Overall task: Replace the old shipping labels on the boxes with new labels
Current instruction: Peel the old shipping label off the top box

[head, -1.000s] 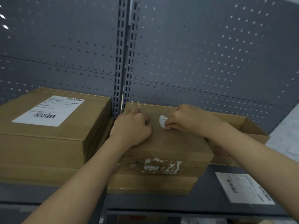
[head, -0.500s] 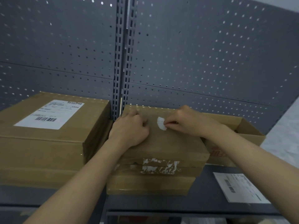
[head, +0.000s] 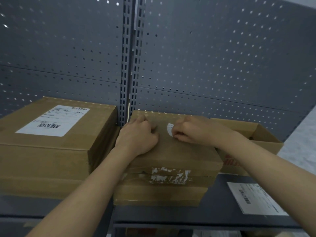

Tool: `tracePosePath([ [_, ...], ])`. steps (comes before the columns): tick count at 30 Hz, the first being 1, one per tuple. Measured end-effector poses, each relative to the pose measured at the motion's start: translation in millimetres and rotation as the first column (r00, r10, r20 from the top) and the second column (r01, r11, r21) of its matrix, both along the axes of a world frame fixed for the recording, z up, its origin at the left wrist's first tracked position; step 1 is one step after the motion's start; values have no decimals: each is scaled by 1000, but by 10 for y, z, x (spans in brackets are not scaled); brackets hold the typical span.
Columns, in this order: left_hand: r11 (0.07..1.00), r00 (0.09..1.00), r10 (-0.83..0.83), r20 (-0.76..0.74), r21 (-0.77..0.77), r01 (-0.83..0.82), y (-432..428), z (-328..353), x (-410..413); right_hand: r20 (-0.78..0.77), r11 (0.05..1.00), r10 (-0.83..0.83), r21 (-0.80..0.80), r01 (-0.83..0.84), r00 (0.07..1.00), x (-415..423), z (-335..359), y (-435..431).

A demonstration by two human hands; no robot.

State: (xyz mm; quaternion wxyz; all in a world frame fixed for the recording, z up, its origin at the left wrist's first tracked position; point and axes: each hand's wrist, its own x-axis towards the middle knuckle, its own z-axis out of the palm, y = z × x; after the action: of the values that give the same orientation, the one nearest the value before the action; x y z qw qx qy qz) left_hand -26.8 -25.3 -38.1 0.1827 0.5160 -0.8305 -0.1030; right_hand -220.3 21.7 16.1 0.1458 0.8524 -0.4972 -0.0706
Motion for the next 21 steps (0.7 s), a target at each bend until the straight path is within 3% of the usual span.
tracePosePath([
  [5, 1000, 1000, 1, 1, 2, -1, 10, 1, -1, 73, 999, -44, 13, 43, 996, -18, -69, -6],
  [13, 1000, 1000, -10, 9, 15, 10, -8, 0, 3, 392, 983, -159, 150, 108, 906, -114, -108, 4],
  [21, 1000, 1000, 1, 1, 14, -1, -25, -24, -3, 452, 993, -103, 93, 68, 886, -167, -199, -40],
])
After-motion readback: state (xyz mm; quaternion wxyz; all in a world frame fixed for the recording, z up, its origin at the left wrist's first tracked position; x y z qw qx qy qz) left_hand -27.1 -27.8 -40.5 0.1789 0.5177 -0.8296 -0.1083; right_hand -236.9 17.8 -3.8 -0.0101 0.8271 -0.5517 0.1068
